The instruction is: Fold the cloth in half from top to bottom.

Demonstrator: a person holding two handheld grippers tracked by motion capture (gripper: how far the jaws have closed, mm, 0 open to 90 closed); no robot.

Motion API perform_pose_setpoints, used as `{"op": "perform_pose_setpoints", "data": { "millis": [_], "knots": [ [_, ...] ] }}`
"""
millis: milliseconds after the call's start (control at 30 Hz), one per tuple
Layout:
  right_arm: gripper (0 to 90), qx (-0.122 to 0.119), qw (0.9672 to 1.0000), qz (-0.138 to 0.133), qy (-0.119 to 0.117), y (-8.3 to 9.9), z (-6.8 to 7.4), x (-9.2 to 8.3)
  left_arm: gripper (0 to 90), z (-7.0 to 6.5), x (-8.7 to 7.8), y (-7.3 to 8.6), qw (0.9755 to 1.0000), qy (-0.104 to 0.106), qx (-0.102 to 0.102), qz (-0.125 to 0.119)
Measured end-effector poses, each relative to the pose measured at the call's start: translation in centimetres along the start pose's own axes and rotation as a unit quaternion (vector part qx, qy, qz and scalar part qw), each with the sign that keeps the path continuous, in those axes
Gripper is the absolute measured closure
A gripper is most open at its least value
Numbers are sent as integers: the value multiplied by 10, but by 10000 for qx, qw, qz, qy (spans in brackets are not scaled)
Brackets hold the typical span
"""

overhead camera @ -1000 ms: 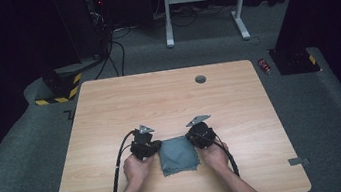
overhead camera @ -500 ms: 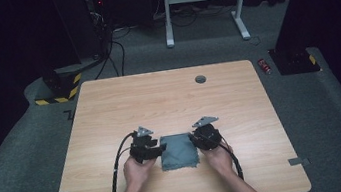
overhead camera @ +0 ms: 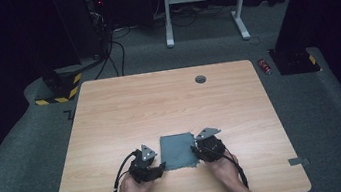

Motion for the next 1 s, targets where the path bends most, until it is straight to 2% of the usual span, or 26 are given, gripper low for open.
{"op": "perform_pose_setpoints", "data": {
  "millis": [33,67,100,167,200,267,300,333,467,533,567,600,667,700,1000],
  "knots": [
    [641,43,10000,-66,-6,-1,0,-3,435,2,-3,1,9997,134,-168,-127],
    [641,43,10000,-66,-6,-1,0,-3,431,2,-3,1,9997,134,-168,-127],
    [635,169,9996,-225,-14,-3,-1,-11,427,3,-6,1,9994,174,-240,-203],
    [627,245,9990,-374,-5,-3,-5,-20,422,8,-15,1,9979,262,-416,-424],
    [622,284,9987,-420,2,-3,-7,-24,419,8,-15,1,9979,262,-416,-424],
    [613,406,9977,-536,12,-1,-12,-34,416,20,-26,2,9959,243,-610,-624],
    [609,473,9970,-605,28,1,-16,-39,416,20,-26,2,9959,243,-610,-624],
    [609,516,9965,-660,52,3,-19,-43,416,27,-31,3,9946,208,-717,-718],
    [609,709,9944,-773,142,10,-31,-54,415,42,-40,6,9916,117,-925,-895],
    [608,768,9935,-817,174,12,-34,-58,414,44,-42,6,9911,92,-954,-920],
    [606,805,9930,-841,186,13,-36,-60,414,51,-46,9,9895,30,-1049,-990],
    [602,906,9913,-930,223,17,-41,-67,411,54,-47,11,9889,19,-1094,-1009],
    [599,928,9908,-951,241,18,-43,-69,409,56,-49,12,9886,-1,-1114,-1015],
    [595,977,9897,-1005,277,21,-47,-73,409,61,-51,15,9875,-54,-1173,-1051],
    [589,1217,9857,-1079,439,37,-59,-84,409,80,-59,28,9839,-260,-1388,-1095]
  ]
}}
Point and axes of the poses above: each handheld gripper's, and its own axes: x roughly forward along the jaws, y roughly out of its underside, z roughly to its left, the point moved 8 cm from there along x, roughly forward along the jaws, and after that the axes turned 2 degrees about -y, right-handed, at the moved point
